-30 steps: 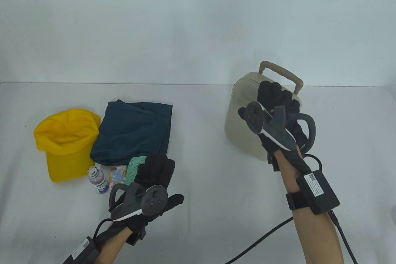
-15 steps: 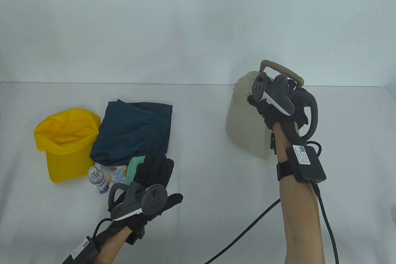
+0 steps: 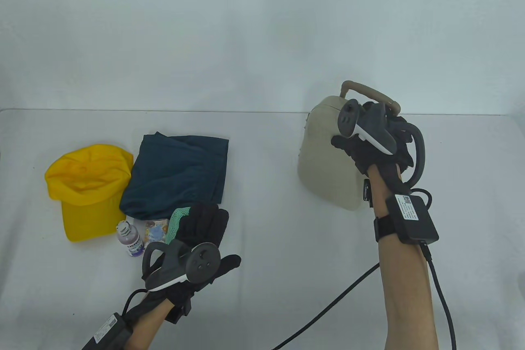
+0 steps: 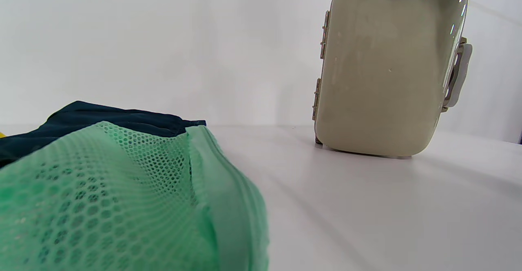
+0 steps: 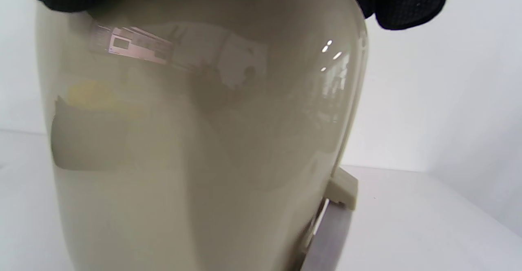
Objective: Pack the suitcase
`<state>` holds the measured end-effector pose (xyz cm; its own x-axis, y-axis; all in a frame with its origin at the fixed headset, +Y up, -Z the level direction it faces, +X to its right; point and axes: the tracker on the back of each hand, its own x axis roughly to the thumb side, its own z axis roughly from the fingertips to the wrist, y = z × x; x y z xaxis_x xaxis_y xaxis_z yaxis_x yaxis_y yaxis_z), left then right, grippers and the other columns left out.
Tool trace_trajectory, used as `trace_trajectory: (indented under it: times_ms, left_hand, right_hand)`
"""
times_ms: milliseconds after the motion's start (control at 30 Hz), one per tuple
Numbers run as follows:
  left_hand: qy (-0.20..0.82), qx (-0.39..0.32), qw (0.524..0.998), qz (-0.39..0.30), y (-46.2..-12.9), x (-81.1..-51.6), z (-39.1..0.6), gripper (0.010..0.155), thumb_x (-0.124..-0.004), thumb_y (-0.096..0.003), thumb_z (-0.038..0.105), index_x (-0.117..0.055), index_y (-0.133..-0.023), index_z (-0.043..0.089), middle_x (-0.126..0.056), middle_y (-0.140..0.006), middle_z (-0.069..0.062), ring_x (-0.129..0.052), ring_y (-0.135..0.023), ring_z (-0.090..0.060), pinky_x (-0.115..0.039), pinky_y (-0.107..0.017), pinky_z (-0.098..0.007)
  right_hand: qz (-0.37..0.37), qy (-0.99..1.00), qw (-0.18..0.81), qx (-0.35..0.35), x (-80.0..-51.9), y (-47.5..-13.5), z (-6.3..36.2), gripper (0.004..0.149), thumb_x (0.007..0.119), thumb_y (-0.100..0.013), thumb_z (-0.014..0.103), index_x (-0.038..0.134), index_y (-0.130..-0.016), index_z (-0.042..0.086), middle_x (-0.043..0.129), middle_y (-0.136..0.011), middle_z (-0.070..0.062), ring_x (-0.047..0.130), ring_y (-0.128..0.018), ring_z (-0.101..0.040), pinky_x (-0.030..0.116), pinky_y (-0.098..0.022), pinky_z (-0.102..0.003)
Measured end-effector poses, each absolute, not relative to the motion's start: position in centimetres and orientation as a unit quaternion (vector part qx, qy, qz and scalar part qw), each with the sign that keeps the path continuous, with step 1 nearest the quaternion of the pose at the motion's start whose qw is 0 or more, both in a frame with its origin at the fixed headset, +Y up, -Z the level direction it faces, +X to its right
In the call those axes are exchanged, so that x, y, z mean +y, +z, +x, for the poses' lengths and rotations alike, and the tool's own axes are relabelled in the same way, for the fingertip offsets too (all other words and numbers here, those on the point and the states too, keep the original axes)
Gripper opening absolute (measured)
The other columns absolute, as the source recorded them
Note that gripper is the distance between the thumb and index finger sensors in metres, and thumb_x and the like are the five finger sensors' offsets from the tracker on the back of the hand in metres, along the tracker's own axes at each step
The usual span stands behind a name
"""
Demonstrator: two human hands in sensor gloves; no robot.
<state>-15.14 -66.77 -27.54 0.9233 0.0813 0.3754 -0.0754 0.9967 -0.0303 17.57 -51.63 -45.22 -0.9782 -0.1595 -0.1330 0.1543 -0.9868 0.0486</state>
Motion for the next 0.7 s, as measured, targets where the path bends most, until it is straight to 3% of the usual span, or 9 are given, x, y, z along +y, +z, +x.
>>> trace_trajectory:
  times_ms: [700]
  left_hand:
    - [0.045,-0.180,0.983,-0.012,-27.8,-66.6,-15.7,0.095,-0.056,-0.0477,0.069,-0.016,-0.115,0.016,-0.013,-0.121,-0.018,-0.015,-0.112,-0.047,-0.035,-0.081,-0.058]
  right_hand:
    - [-0.083,-0.993,0.080,-0.015,-51.6,-43.1,14.5,0.102,0.065,-0.039,0.075,0.027,-0.115,0.020,0.038,-0.124,-0.011,0.059,-0.110,-0.049,0.066,-0.075,-0.060]
